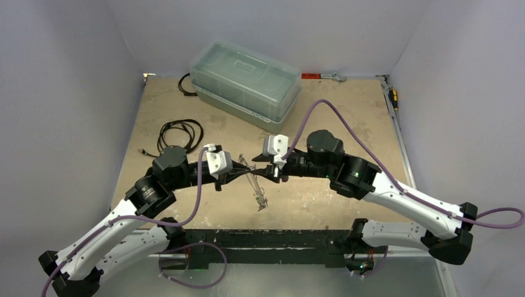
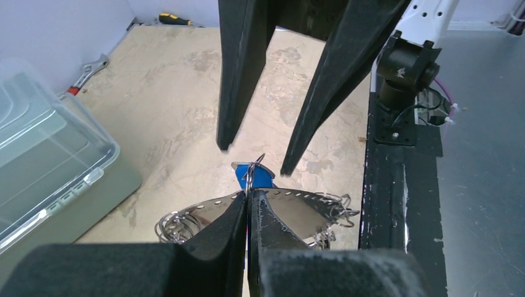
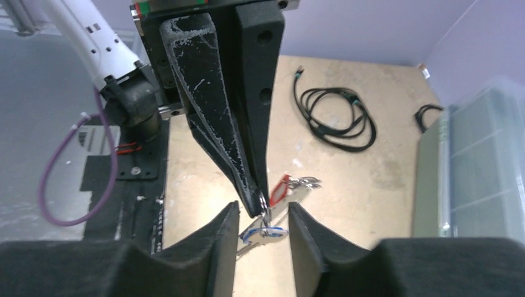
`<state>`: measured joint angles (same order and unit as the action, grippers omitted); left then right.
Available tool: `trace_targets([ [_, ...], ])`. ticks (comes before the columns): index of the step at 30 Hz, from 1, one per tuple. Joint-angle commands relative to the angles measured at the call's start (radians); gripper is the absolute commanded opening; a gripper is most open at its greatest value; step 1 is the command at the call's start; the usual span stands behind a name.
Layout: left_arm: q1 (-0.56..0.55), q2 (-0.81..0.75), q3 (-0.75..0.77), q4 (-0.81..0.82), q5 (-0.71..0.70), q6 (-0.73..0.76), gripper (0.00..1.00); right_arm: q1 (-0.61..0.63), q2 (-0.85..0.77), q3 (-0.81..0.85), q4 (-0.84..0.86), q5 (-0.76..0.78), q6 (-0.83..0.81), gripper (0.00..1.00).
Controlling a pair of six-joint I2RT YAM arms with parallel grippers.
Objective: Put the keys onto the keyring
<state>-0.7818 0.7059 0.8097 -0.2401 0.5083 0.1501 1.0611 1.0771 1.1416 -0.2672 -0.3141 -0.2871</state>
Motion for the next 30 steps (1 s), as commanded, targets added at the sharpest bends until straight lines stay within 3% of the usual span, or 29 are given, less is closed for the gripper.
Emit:
trace_targets([
  [1, 0.001, -0.044, -0.012, 0.065, -0.056, 0.005, 0.0, 0.005, -0.077, -0.028, 0.105, 0.096, 0.051, 0.42],
  [6, 0.001, -0.064, -0.027, 0.071, -0.064, 0.004, 0.0, 0.005, -0.088, -0.054, 0.119, 0.105, 0.061, 0.42],
  [10, 0.001, -0.069, -0.029, 0.073, -0.061, 0.002, 0.0, 0.005, -0.068, -0.053, 0.122, 0.093, 0.06, 0.31],
  [17, 0.001, -0.076, -0.03, 0.078, -0.069, 0.0, 0.0, 0.005, -0.023, -0.038, 0.112, 0.03, 0.058, 0.27],
  [23, 0.001, -0.078, -0.032, 0.078, -0.065, 0.0, 0.0, 0.005, 0.005, -0.034, 0.101, 0.039, 0.054, 0.13],
  [30, 0.001, -0.095, -0.036, 0.082, -0.09, 0.0, 0.0, 0.005, 0.005, -0.056, 0.1, 0.072, 0.057, 0.06],
])
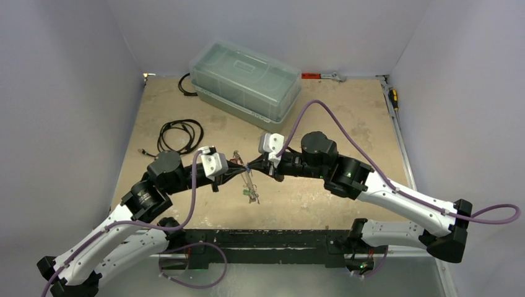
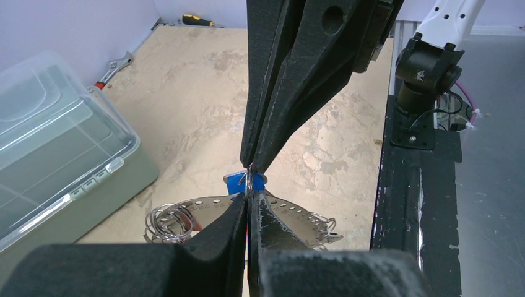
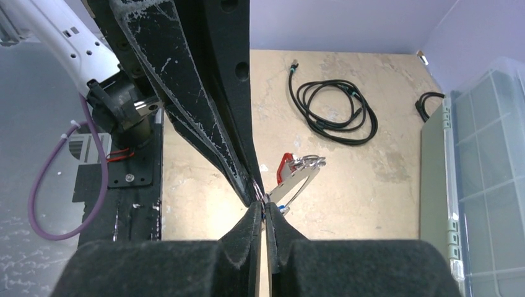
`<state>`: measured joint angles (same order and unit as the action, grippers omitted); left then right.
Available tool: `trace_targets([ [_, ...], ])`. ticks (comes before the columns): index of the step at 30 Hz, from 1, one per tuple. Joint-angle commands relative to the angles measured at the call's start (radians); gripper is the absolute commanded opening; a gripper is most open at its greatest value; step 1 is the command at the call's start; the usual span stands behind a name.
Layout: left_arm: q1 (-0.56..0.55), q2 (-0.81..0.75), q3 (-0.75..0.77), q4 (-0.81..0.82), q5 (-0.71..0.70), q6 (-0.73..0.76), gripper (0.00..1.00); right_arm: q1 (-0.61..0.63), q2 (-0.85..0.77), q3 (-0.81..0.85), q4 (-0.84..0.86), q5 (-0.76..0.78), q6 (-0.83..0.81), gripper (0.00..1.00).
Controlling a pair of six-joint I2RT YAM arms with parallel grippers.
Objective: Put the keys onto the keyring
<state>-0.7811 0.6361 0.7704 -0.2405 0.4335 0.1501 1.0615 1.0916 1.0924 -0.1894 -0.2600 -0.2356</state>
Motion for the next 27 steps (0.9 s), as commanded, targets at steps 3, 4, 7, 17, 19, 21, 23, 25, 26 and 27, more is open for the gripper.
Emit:
trace_targets([
  [3, 0.0, -0.03, 0.004, 0.081, -0.026, 0.001, 0.0, 0.005, -0.019, -0.017, 0.021, 0.031, 0.01, 0.05],
  [4, 0.0, -0.031, 0.004, 0.081, -0.029, 0.001, 0.0, 0.005, -0.022, -0.022, 0.021, 0.033, 0.013, 0.05],
  [7, 0.0, -0.035, 0.0, 0.084, -0.031, 0.003, 0.0, 0.005, -0.028, -0.035, 0.028, 0.033, 0.019, 0.04],
  [17, 0.0, -0.036, -0.002, 0.087, -0.023, 0.0, 0.0, 0.005, -0.038, -0.044, 0.061, 0.021, 0.028, 0.33],
  [19, 0.0, -0.035, -0.002, 0.087, -0.017, 0.0, 0.0, 0.005, -0.053, -0.044, 0.076, 0.028, 0.027, 0.4],
  [21, 0.0, -0.031, -0.002, 0.089, -0.009, 0.0, 0.0, 0.005, -0.065, -0.039, 0.085, 0.033, 0.019, 0.42],
  [23, 0.0, -0.027, -0.003, 0.09, 0.002, 0.001, 0.0, 0.005, -0.063, -0.029, 0.087, 0.023, 0.01, 0.42],
  [25, 0.0, -0.024, -0.003, 0.091, 0.014, -0.001, 0.0, 0.005, -0.056, -0.019, 0.087, 0.013, 0.005, 0.39],
  [26, 0.0, -0.025, -0.003, 0.091, 0.017, -0.001, 0.0, 0.005, -0.052, -0.017, 0.09, 0.01, 0.003, 0.35],
  [27, 0.0, -0.027, -0.005, 0.093, 0.018, 0.0, 0.0, 0.005, -0.047, -0.014, 0.092, 0.008, 0.0, 0.32],
])
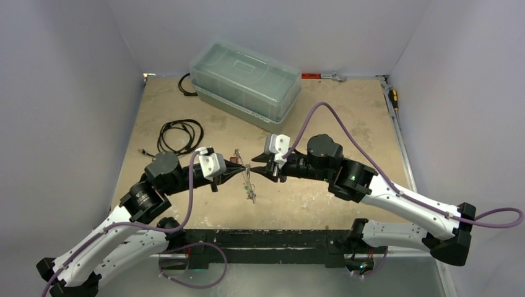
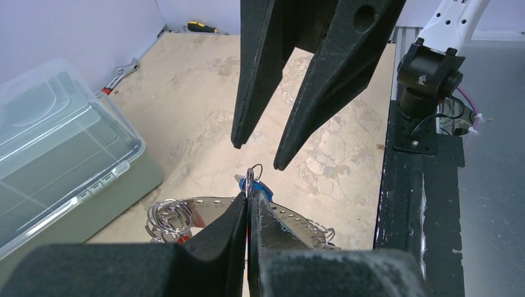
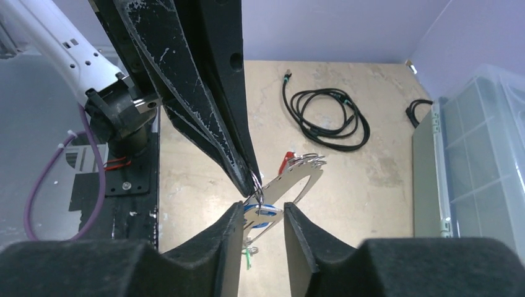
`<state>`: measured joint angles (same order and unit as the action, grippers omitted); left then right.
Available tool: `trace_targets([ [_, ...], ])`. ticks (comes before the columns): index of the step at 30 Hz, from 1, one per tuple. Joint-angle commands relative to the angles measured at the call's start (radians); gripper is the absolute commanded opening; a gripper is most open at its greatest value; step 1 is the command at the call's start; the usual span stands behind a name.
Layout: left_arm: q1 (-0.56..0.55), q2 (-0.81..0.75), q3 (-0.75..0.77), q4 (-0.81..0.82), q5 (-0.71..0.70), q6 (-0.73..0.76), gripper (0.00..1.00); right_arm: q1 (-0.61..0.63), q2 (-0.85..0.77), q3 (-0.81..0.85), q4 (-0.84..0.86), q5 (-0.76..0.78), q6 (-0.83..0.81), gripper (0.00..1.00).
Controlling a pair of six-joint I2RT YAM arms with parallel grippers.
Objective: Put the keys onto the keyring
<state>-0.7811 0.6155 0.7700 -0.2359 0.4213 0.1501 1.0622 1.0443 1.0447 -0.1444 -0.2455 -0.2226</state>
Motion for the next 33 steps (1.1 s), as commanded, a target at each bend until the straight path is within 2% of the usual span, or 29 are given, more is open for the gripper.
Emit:
trace_targets([
  [1, 0.0, -0.009, -0.005, 0.089, 0.031, 0.0, 0.0, 0.004, 0.005, 0.036, 0.048, -0.009, -0.014, 0.3],
  [9, 0.0, -0.022, -0.008, 0.093, 0.03, 0.0, 0.0, 0.004, 0.035, 0.037, 0.036, -0.006, -0.021, 0.26],
  [17, 0.0, -0.032, -0.009, 0.093, 0.019, -0.001, 0.0, 0.004, 0.039, 0.029, 0.023, 0.014, -0.019, 0.0],
  [33, 0.0, -0.06, -0.011, 0.099, -0.022, 0.002, 0.0, 0.004, 0.034, -0.042, 0.072, -0.004, 0.038, 0.0],
])
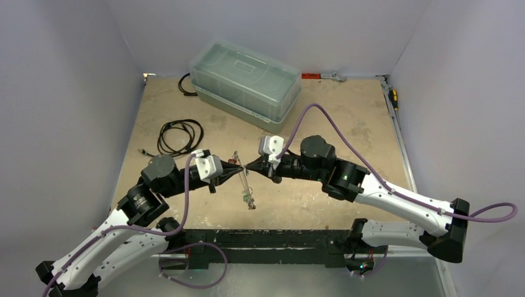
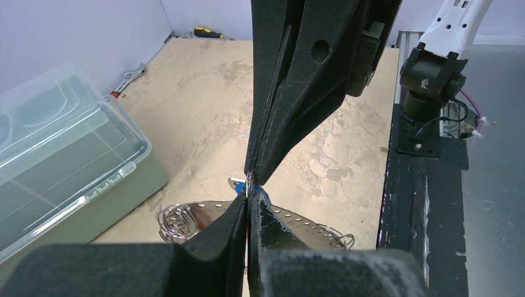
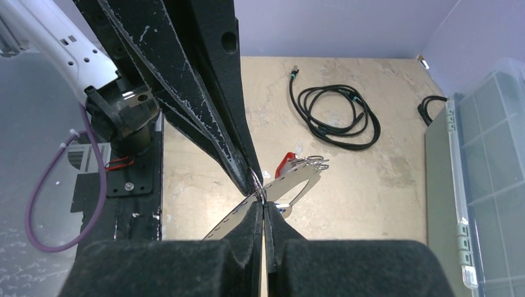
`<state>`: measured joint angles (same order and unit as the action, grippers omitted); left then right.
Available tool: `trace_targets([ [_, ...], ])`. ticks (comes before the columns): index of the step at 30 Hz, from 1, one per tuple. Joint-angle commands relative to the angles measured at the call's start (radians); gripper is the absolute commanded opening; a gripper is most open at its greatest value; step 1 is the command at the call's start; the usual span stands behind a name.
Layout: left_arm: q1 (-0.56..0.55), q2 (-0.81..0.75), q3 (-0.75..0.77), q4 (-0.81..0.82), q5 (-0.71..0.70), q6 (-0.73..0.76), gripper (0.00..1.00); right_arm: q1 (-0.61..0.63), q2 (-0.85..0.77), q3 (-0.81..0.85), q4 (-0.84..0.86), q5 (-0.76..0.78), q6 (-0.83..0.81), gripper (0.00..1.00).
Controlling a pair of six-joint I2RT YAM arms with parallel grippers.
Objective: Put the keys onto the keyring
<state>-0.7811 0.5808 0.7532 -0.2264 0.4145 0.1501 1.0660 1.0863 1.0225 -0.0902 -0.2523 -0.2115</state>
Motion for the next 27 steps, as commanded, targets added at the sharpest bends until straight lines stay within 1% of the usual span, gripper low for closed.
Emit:
trace_targets([
  [1, 0.0, -0.025, 0.006, 0.09, -0.016, 0.002, 0.0, 0.0, -0.009, -0.023, 0.018, 0.004, 0.029, 0.0],
  [10, 0.002, -0.029, 0.007, 0.091, -0.035, 0.004, 0.0, 0.0, 0.001, -0.034, 0.021, -0.013, 0.039, 0.0],
  [14, 0.001, -0.029, 0.006, 0.091, -0.04, 0.003, 0.0, 0.0, -0.001, -0.04, 0.02, -0.027, 0.04, 0.06],
  [17, 0.001, -0.029, 0.006, 0.091, -0.04, 0.003, 0.0, 0.0, -0.002, -0.045, 0.024, -0.041, 0.04, 0.14],
  [20, 0.002, -0.03, 0.006, 0.09, -0.042, 0.003, 0.0, 0.0, 0.001, -0.046, 0.022, -0.051, 0.037, 0.31],
  [22, 0.002, -0.032, 0.006, 0.09, -0.042, 0.003, 0.0, 0.0, 0.001, -0.05, 0.025, -0.043, 0.035, 0.37],
  [25, 0.002, -0.032, 0.005, 0.091, -0.039, 0.003, 0.0, 0.0, -0.004, -0.06, 0.047, -0.025, 0.036, 0.5],
  [27, 0.001, -0.032, 0.005, 0.092, -0.037, 0.003, 0.0, 0.0, -0.005, -0.062, 0.065, -0.012, 0.041, 0.52],
])
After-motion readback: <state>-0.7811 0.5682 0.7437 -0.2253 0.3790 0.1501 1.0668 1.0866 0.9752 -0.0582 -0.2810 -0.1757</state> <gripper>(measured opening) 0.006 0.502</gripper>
